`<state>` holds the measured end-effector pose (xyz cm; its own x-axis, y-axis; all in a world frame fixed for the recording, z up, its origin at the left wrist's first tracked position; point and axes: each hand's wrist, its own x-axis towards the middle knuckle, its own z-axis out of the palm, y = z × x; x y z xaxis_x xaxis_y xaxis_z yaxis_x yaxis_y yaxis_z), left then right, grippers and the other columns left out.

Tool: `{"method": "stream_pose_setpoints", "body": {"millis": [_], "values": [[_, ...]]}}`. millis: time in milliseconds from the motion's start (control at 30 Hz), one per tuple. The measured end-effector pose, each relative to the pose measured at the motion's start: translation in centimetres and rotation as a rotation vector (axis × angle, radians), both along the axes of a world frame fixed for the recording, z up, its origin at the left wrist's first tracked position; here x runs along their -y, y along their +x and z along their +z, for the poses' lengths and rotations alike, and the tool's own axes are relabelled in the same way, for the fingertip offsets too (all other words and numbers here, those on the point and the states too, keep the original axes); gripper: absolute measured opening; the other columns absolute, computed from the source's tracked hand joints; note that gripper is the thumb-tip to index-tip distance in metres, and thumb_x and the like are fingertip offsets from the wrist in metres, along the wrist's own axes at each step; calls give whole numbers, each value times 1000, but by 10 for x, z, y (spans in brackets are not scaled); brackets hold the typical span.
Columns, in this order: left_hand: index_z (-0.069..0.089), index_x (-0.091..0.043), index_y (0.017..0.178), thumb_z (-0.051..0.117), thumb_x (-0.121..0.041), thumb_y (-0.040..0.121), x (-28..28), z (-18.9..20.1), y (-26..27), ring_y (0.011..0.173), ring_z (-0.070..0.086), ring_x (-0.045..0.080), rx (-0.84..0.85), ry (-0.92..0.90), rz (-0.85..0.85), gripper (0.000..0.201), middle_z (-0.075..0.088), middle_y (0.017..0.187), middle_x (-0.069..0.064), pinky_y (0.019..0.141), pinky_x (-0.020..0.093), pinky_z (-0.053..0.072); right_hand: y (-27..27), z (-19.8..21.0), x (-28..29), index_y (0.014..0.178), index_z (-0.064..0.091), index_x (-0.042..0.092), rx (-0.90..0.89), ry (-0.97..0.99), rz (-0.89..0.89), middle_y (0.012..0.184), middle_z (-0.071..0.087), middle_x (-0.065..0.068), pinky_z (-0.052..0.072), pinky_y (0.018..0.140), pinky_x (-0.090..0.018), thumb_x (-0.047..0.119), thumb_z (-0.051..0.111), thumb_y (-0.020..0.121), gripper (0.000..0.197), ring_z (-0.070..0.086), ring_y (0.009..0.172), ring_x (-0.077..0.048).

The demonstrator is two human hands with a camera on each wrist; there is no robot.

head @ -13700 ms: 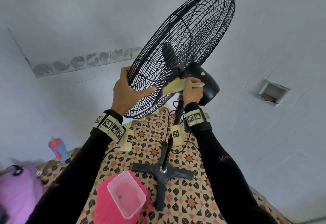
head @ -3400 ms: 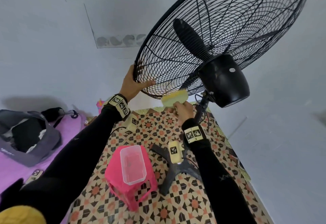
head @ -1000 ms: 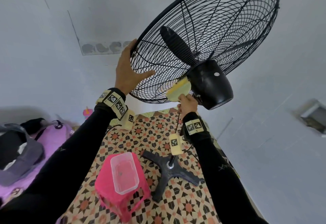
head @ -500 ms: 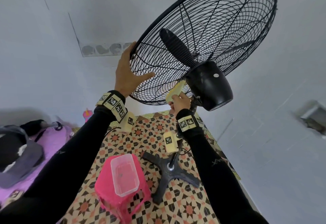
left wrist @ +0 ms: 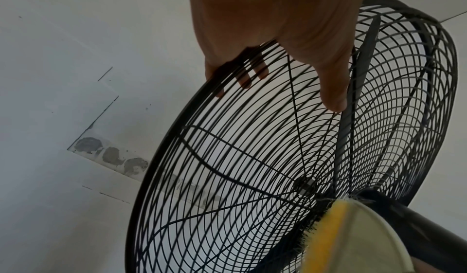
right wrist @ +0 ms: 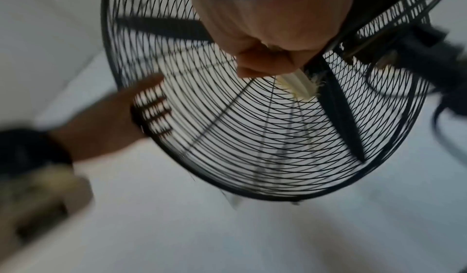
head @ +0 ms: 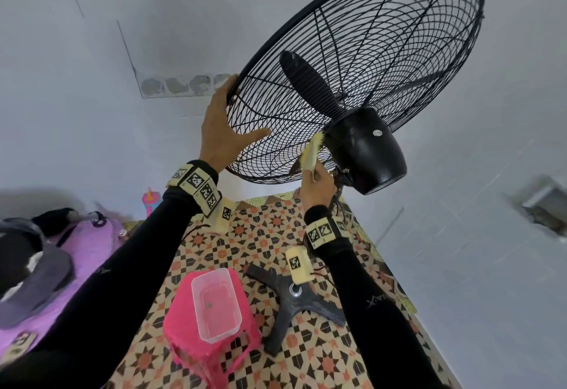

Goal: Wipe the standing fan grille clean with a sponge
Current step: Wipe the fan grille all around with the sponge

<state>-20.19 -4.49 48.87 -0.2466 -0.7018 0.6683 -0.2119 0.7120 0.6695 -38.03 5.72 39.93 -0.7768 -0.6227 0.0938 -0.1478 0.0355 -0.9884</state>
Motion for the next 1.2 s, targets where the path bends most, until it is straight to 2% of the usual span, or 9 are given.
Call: {"method": "stream_pose_setpoints", "body": {"millis": [133, 333, 500, 700, 867, 1000, 1067, 1133, 1200], "values": [[34, -22, 158, 91, -56, 73, -3, -1, -2, 139, 49, 17, 1, -2, -3, 108, 50, 154, 0, 115, 49, 43, -8, -11, 2, 138, 58, 8, 44, 79, -75, 113, 69, -17, 46, 40, -13, 7, 47, 104, 36, 62, 42, -2], [32, -23, 160, 90, -59, 73, -1, -1, 0, 140, 48, 16, 11, -2, -2, 110, 47, 157, -2, 115, 51, 44, 12, 9, 10, 128, 59, 8, -62, -108, -81, 89, 66, -14, 54, 42, -26, 8, 42, 105, 28, 64, 44, -13], [31, -22, 161, 89, -59, 74, -1, -2, -1, 140, 48, 16, 19, 2, -5, 111, 44, 160, -5, 114, 52, 44, 10, -8, 14, 141, 53, 7, 27, 4, -102, 103, 67, -20, 53, 43, -22, 8, 44, 106, 37, 66, 45, -13], [30, -25, 161, 89, -58, 74, 5, -4, 2, 140, 47, 19, 17, 0, -17, 110, 42, 161, -8, 114, 55, 43, 20, -7, 4, 140, 54, 13, -69, -171, -85, 92, 67, -14, 58, 44, -36, 16, 44, 107, 34, 66, 48, -20], [33, -24, 160, 89, -58, 74, 6, -6, 3, 143, 44, 16, -7, -2, -55, 108, 44, 158, -7, 116, 53, 40, 15, -16, -2, 143, 51, 6, -44, 34, -98, 100, 68, -6, 44, 39, -11, 14, 43, 107, 37, 62, 43, 2], [34, -23, 159, 91, -55, 74, 15, -9, 8, 142, 45, 15, 1, -11, -93, 108, 45, 157, -6, 116, 52, 41, 24, -4, 6, 138, 55, 9, -106, -58, -104, 93, 71, -15, 45, 41, -13, 17, 43, 107, 34, 66, 47, -6], [34, -23, 159, 92, -54, 74, 21, -12, 10, 142, 45, 14, -2, -6, -116, 107, 46, 156, -6, 117, 49, 42, 34, -5, 4, 140, 54, 7, -139, -154, -152, 84, 68, -5, 46, 46, -10, 16, 45, 108, 35, 66, 53, 0], [35, -21, 159, 92, -53, 75, 25, -16, 11, 141, 46, 12, -20, 5, -146, 106, 47, 155, -4, 117, 44, 42, 37, -18, 6, 142, 53, 7, -150, -151, -209, 99, 65, -2, 51, 54, -8, 18, 48, 107, 37, 68, 69, 4], [36, -18, 158, 93, -48, 75, 29, -25, 13, 141, 47, 11, -43, 13, -184, 105, 49, 154, -2, 117, 43, 44, 38, -29, 9, 141, 56, 18, -94, -91, -262, 116, 62, -8, 61, 62, -24, 33, 52, 103, 42, 71, 77, -4]]}}
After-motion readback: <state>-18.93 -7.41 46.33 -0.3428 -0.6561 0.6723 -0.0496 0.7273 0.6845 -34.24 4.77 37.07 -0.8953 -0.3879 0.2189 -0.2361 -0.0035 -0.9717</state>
